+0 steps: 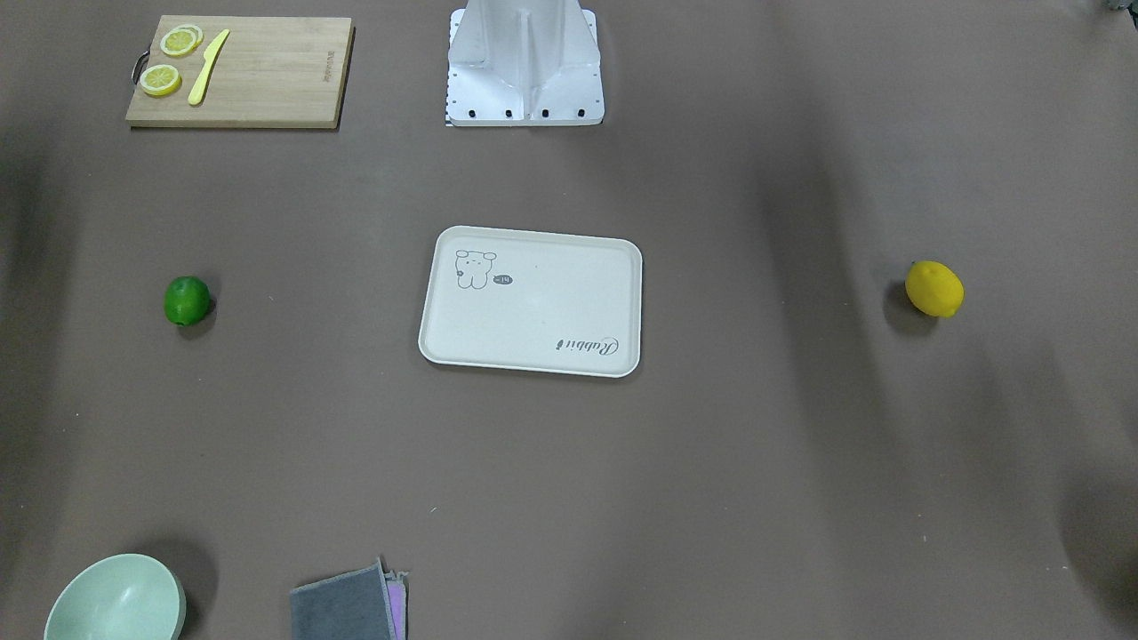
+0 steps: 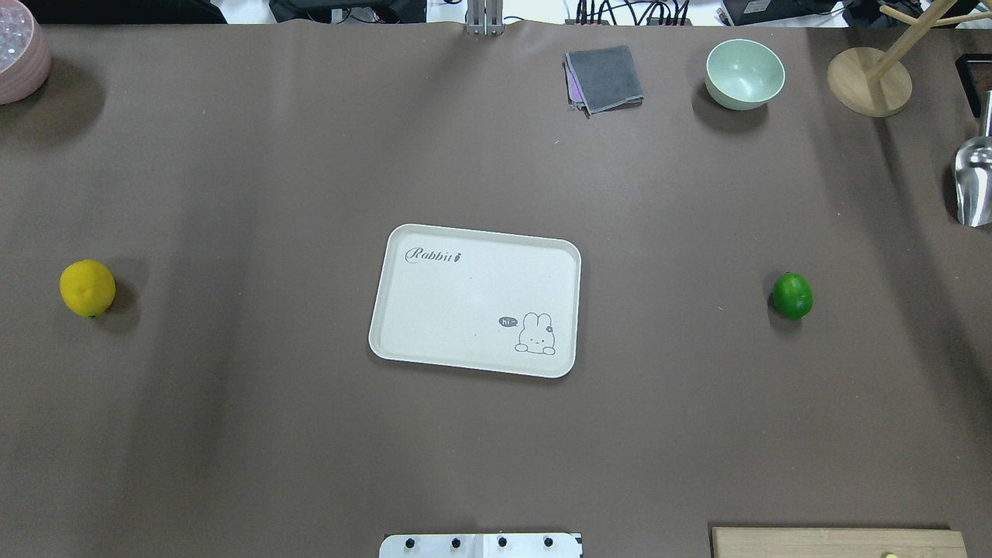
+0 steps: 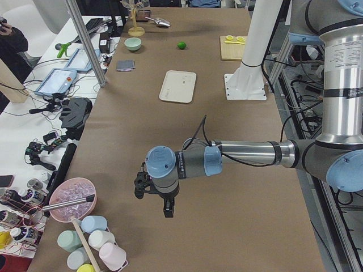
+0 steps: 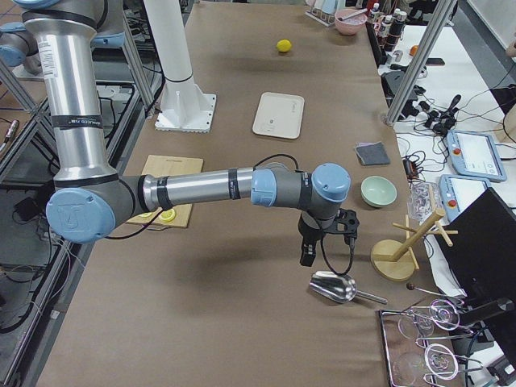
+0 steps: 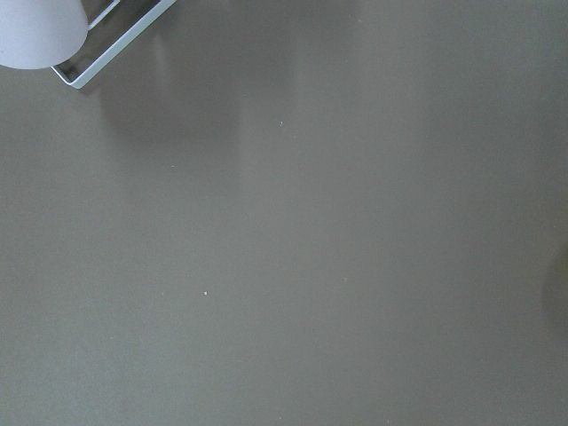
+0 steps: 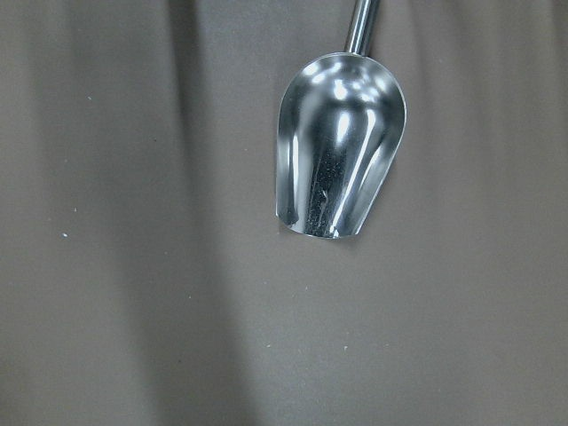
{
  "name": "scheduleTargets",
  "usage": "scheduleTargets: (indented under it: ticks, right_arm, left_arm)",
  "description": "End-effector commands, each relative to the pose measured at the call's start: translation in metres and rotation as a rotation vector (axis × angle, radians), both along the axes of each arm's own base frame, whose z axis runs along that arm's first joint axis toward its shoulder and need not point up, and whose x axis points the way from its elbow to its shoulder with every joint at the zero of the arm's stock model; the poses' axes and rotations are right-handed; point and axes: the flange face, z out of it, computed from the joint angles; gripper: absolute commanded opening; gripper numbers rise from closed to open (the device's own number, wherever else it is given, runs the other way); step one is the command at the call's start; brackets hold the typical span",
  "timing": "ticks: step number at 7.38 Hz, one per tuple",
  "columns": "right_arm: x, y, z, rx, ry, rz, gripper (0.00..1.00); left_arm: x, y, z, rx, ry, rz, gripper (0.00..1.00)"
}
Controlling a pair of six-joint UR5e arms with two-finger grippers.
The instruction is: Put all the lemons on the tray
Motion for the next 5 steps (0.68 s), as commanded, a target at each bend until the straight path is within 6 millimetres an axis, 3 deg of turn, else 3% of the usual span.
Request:
scheduleTargets:
  ticks: [1,3,5]
  right_arm:
    - [0.0,-0.002,-0.002,0.003,0.0,0.0,1.0]
    - [-0.004,-0.003,-0.007,-0.009,-0.016,-0.001,1.0]
    - [-0.043,-0.014,-0.03,0.008,-0.057,-0.054,1.0]
  left_arm:
    - [-0.001,-0.005,-0.005,0.002,-0.003,0.0,0.99]
    - [-0.001,-0.014,-0.01,-0.027,0.002,-0.004,0.99]
    - [-0.003,-0.058,-0.056,-0.055,0.002,0.007,0.99]
